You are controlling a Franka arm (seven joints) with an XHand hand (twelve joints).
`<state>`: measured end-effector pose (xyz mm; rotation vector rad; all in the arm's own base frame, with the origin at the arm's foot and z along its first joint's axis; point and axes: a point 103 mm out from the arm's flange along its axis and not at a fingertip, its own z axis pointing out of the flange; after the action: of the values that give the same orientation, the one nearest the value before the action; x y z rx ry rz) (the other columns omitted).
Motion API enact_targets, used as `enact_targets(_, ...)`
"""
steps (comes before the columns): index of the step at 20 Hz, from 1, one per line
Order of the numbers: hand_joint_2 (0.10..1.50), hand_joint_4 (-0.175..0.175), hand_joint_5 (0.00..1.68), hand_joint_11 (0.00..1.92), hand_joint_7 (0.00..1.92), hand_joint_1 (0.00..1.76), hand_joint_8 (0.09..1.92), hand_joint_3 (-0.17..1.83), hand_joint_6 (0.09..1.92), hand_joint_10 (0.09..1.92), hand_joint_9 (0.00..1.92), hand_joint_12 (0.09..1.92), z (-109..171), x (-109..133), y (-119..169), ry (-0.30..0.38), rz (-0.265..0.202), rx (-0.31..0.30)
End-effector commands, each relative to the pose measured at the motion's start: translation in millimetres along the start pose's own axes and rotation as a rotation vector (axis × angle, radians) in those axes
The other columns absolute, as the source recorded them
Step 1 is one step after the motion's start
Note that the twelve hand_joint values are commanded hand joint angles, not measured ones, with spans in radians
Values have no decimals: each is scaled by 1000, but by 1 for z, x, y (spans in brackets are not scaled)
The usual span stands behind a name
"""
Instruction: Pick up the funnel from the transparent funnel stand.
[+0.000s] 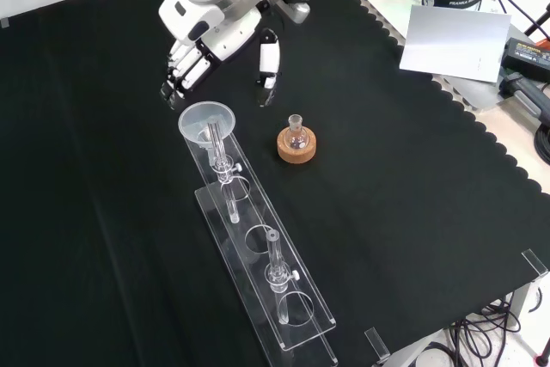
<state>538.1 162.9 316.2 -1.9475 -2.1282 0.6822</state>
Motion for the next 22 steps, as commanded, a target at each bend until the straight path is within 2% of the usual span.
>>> enact_targets(1, 756, -34, 27, 344, 0, 641, 317, 202, 87, 934, 118, 1455, 3, 5, 11, -19, -9, 37)
enact_targets(11, 752, -36, 6, 371, 0, 635, 334, 208, 87, 939, 125, 1441, 6, 7, 24, -31, -3, 38)
enact_targets(17, 750, -36, 5, 383, 0, 635, 350, 211, 87, 938, 129, 1436, 13, 9, 37, -37, 2, 60)
enact_targets(22, 749, -37, 4, 392, 0, 633, 360, 213, 87, 938, 133, 1434, 18, 7, 43, -24, -2, 61)
